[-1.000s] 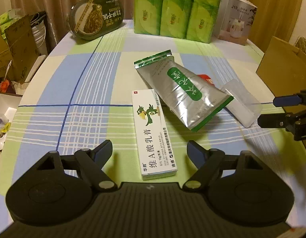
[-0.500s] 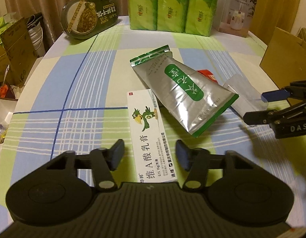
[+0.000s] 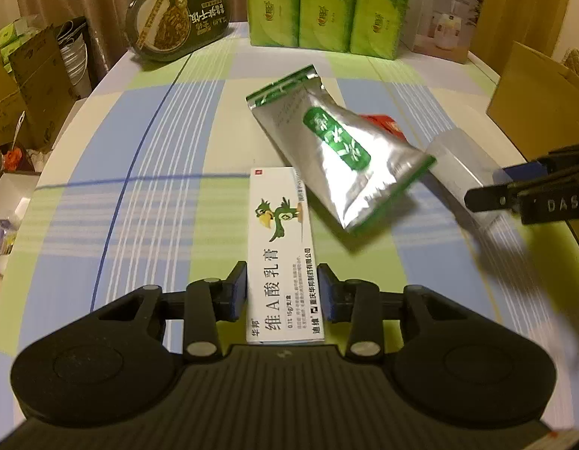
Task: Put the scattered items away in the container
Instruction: 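Grasp the white-green ointment box with the left gripper while the right gripper grasps the clear container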
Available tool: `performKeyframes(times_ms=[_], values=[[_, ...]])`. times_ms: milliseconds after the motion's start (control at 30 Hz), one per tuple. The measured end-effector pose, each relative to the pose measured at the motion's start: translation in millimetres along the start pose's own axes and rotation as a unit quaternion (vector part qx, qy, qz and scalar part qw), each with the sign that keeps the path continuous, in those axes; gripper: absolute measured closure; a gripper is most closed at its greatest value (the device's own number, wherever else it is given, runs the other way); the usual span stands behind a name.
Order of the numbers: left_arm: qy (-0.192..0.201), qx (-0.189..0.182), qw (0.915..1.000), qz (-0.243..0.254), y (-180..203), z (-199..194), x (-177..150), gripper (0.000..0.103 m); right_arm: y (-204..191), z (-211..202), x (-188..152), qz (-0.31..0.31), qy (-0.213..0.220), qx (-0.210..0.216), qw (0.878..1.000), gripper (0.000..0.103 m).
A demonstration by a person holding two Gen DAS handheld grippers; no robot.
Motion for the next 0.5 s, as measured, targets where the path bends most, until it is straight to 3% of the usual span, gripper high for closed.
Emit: performKeyframes(times_ms=[233, 500], values=[[-0.004, -0.010, 0.9998, 0.014, 13.6, -35.4, -40.0, 0.070, -17.4, -36.3, -31.7, 0.012, 0.005, -0.002, 1.000, 0.051], [0.008, -0.052, 0.9977, 0.041, 60.0, -85.3, -86.3, 0.070, -40.4, -78.6, -101.0, 0.021, -0.008, -0.018, 1.000, 0.051]])
Point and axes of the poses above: each gripper's, at about its wrist camera, not at the fingertips, and z roughly the way its jaws point, y to its right, x to its top, the point moved 5 cm from there along z, roughly the way its jaws point, and after that the axes turned 1 degree about -y, right-handed, at the moved point
